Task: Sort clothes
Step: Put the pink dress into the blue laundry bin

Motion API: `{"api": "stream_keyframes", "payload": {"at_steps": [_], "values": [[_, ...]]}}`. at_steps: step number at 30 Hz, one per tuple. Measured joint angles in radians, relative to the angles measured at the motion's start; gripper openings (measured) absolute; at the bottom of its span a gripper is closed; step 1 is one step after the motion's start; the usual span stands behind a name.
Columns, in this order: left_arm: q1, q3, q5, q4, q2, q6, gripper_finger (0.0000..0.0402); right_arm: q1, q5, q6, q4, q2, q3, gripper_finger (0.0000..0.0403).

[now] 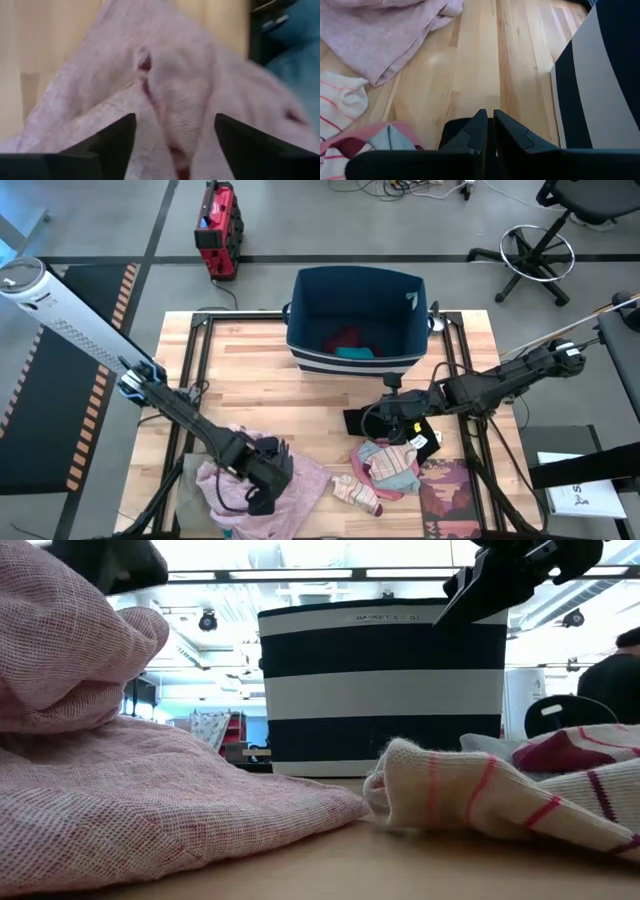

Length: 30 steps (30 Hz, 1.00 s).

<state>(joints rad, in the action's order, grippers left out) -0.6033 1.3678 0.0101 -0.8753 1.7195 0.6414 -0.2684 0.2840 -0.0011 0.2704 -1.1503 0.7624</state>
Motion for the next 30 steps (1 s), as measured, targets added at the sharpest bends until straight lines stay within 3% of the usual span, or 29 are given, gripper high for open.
{"api": "stream_keyframes", "payload": {"at_steps": [6,14,20,26,30], "values": [[0.003,-0.001,0.071,-0.051,0.087,-0.082,0.0312,0.000,0.000,0.001,0.008,0.000,0.000,0.0018],[0.063,-0.017,0.102,-0.037,0.174,-0.199,0.0271,0.000,0.000,0.013,0.006,0.000,0.000,0.0018],[0.101,-0.071,0.071,0.040,0.210,-0.242,0.0185,0.000,0.000,0.028,0.008,0.000,0.000,0.0018],[0.106,-0.093,0.058,0.061,0.211,-0.298,0.0034,0.000,0.000,0.028,0.009,0.000,0.000,0.0018],[0.108,-0.075,0.093,0.036,0.174,-0.306,0.0014,0.000,0.004,0.031,0.008,0.000,0.000,0.0018]]}}
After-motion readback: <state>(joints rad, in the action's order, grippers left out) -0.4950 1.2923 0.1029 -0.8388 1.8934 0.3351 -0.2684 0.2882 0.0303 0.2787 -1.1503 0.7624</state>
